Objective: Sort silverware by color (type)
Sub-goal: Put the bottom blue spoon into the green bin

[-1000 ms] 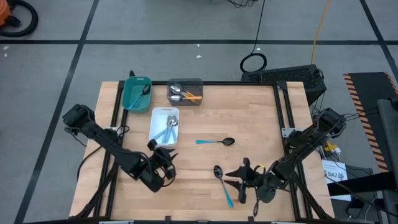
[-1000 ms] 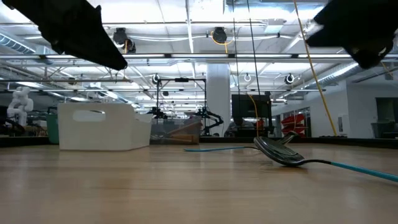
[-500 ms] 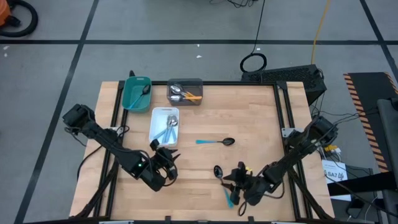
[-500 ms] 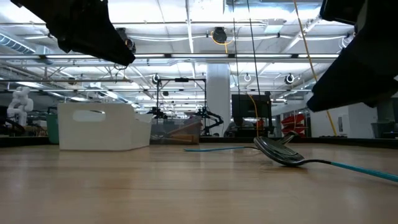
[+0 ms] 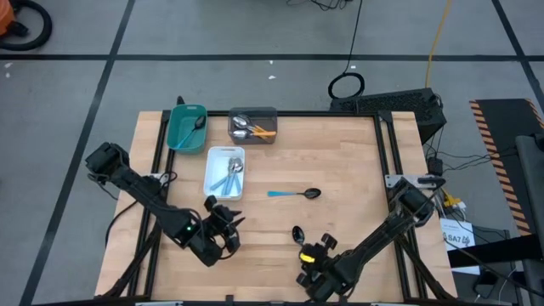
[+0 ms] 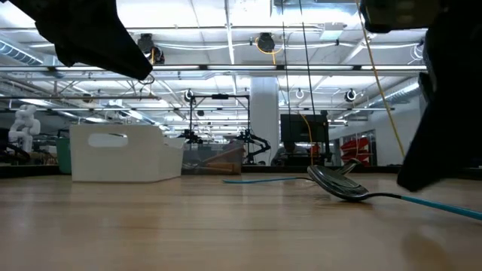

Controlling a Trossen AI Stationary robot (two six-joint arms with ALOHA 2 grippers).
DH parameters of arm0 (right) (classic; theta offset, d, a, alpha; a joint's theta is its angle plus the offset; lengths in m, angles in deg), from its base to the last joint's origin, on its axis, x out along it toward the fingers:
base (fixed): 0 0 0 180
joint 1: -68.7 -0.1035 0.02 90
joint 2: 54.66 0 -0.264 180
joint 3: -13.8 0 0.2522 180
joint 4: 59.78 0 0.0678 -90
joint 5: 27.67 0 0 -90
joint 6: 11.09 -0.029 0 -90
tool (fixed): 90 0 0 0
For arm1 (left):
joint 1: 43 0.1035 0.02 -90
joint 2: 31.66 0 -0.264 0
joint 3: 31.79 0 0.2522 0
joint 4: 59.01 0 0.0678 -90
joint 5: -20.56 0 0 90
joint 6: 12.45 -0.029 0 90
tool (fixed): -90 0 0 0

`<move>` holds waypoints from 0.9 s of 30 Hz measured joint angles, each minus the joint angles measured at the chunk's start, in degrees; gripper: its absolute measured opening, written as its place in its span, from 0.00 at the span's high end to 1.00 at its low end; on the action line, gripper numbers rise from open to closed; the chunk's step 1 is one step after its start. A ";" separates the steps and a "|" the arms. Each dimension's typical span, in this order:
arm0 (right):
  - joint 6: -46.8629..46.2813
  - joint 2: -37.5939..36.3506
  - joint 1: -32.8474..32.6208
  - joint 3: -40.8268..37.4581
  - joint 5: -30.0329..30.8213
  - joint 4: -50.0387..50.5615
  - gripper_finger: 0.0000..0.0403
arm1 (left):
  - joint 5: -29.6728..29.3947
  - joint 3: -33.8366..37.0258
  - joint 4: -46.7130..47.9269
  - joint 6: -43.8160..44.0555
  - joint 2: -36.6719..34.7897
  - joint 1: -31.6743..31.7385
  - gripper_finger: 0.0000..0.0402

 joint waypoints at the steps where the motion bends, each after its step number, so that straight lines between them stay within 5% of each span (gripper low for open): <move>1: 0.50 1.00 0.01 1.11 -0.96 0.23 0.68 | 0.00 0.00 0.00 0.00 0.00 -0.12 0.74; 15: 4.13 4.27 1.05 2.85 -1.96 2.37 0.68 | 0.05 0.00 0.07 -0.79 0.00 -0.08 0.74; 27: 1.70 4.40 2.66 1.15 3.67 4.17 0.71 | 0.04 0.00 0.04 -0.42 -0.04 -0.06 0.74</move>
